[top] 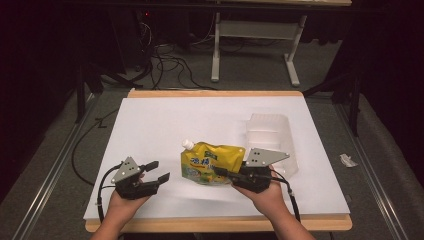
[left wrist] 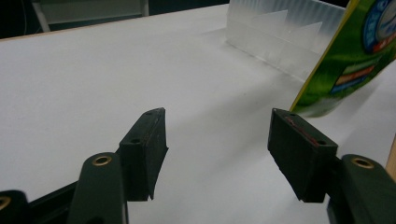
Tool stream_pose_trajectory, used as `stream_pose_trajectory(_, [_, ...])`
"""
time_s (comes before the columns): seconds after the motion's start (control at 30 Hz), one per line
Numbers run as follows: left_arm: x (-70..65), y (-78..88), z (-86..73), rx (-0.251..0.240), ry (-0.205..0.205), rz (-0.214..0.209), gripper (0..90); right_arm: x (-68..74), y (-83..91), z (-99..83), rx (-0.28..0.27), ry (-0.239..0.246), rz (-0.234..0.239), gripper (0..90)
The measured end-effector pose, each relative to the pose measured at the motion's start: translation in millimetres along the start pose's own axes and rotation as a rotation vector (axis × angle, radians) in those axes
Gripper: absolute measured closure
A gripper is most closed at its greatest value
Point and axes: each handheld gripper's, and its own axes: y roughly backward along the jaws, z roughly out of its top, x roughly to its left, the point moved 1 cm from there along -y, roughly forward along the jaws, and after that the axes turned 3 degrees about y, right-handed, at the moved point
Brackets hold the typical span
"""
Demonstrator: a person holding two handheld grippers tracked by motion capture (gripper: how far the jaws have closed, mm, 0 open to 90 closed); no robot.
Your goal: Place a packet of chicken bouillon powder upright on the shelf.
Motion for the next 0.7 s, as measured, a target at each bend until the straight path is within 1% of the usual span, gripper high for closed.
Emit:
stream_pose_trajectory(0.03, [0.9,-0.5,-0.7,0.005,-0.003,0.005,37.0,-2.3,4.6,2.2,-0.008,-0.001,-0.006,86.1])
stream_pose_trajectory(0.07, [0.9,-0.5,-0.7,0.005,-0.003,0.005,36.5,-2.3,4.6,2.2,-0.008,-0.001,-0.006,86.1])
stream_pose_trajectory(0.1, [2.0,-1.6,-1.8,0.014,-0.004,0.014,35.9,-4.3,10.3,4.9,-0.019,0.002,-0.016,86.1])
stream_pose_trajectory(0.13, [2.0,-1.6,-1.8,0.014,-0.004,0.014,35.4,-4.3,10.3,4.9,-0.019,0.002,-0.016,86.1])
stream_pose_trajectory(0.17, [2.3,-2.3,-2.7,0.016,-0.004,0.018,35.2,-5.8,14.8,7.1,-0.023,0.012,-0.025,86.1])
stream_pose_trajectory(0.27, [2.1,-2.8,-3.0,0.015,0.001,0.018,35.1,-8.5,22.4,10.0,-0.035,0.019,-0.042,86.1])
stream_pose_trajectory(0.4, [2.5,-3.2,-3.8,0.023,-0.009,0.022,35.1,-12.0,30.6,12.7,-0.051,0.022,-0.054,86.1])
stream_pose_trajectory(0.5, [2.5,-3.8,-4.9,0.028,-0.007,0.022,35.1,-16.2,40.1,15.3,-0.067,0.019,-0.074,86.1])
stream_pose_trajectory(0.53, [2.8,-3.8,-5.3,0.034,-0.013,0.022,35.1,-17.6,43.3,16.1,-0.074,0.017,-0.079,86.1])
stream_pose_trajectory(0.57, [2.6,-4.1,-6.1,0.039,-0.014,0.02,35.2,-20.8,50.4,17.6,-0.087,0.017,-0.093,86.1])
stream_pose_trajectory(0.6, [2.6,-4.1,-6.1,0.039,-0.014,0.02,35.2,-20.8,50.4,17.6,-0.087,0.017,-0.093,86.1])
stream_pose_trajectory(0.63, [2.4,-4.4,-6.4,0.039,-0.012,0.019,35.2,-23.8,56.4,18.3,-0.091,0.018,-0.113,86.1])
stream_pose_trajectory(0.67, [2.4,-4.4,-6.6,0.043,-0.013,0.018,35.2,-23.8,56.4,18.3,-0.091,0.018,-0.113,86.1])
stream_pose_trajectory(0.7, [2.3,-4.7,-7.2,0.046,-0.016,0.015,35.2,-27.2,61.5,18.1,-0.1,0.01,-0.128,86.2])
